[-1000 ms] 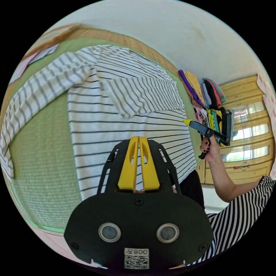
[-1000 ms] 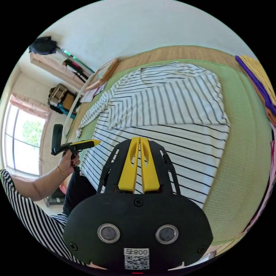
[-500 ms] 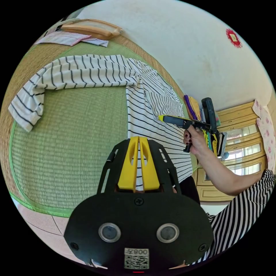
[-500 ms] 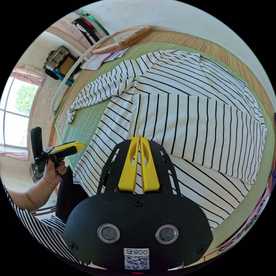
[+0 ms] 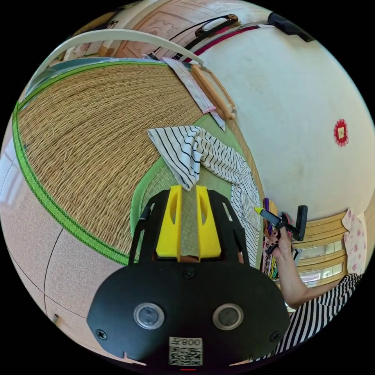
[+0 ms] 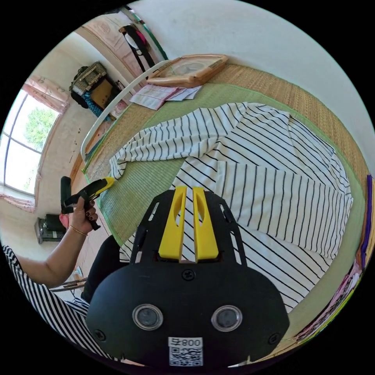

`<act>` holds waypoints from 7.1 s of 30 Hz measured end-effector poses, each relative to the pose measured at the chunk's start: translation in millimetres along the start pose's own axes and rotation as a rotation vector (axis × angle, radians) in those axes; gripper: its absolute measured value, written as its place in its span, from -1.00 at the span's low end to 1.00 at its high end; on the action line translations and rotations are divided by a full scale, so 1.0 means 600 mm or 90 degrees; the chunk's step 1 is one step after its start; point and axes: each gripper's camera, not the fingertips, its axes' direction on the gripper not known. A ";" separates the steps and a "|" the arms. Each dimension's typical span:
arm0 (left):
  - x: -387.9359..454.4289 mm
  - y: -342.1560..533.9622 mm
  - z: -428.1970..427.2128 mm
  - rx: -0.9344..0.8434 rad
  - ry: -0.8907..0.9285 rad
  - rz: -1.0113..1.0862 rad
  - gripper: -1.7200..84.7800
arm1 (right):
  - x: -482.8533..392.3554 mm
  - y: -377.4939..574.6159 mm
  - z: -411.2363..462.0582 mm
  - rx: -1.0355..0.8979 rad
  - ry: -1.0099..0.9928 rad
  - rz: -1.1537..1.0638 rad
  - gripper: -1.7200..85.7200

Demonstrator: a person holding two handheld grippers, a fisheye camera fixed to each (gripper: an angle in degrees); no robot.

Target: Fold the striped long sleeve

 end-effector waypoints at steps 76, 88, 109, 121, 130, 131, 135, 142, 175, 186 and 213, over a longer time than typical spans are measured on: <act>1.297 -0.033 0.489 -0.407 0.146 0.562 -0.95 | 0.877 0.726 0.076 0.244 -0.279 0.334 -0.94; 1.424 -0.012 0.596 -0.464 0.101 0.564 -0.95 | 0.953 0.786 0.230 0.218 -0.296 0.393 -0.94; 1.413 0.027 0.619 -0.444 0.155 0.549 -0.89 | 0.856 0.641 0.276 0.131 -0.138 0.385 -0.91; 1.054 -0.114 0.468 -0.154 0.048 0.257 -0.82 | 0.771 0.578 0.188 0.166 -0.049 0.390 -0.89; 0.852 -0.117 0.538 -0.139 0.157 0.110 -0.89 | 0.520 0.184 0.204 0.167 -0.089 0.098 -0.80; 0.843 -0.115 0.543 -0.140 0.159 0.107 -0.91 | 0.489 0.120 0.222 0.149 -0.083 0.069 -0.79; 0.781 -0.098 0.569 -0.130 0.210 0.099 -0.94 | 0.400 -0.048 0.275 0.094 -0.074 -0.014 -0.77; 0.694 -0.070 0.591 -0.093 0.264 0.127 -0.96 | 0.275 -0.238 0.319 0.038 -0.002 -0.097 -0.77; 0.452 0.007 0.711 -0.013 0.321 0.137 -0.96 | 0.126 -0.460 0.167 0.028 0.100 -0.166 -0.96; 0.436 -0.020 0.698 0.044 0.265 0.167 -0.96 | 0.201 -0.485 0.167 0.023 0.077 -0.139 -0.96; 0.411 -0.178 0.655 -0.107 0.203 0.205 -0.96 | 0.348 -0.270 0.178 -0.021 -0.041 -0.203 -0.92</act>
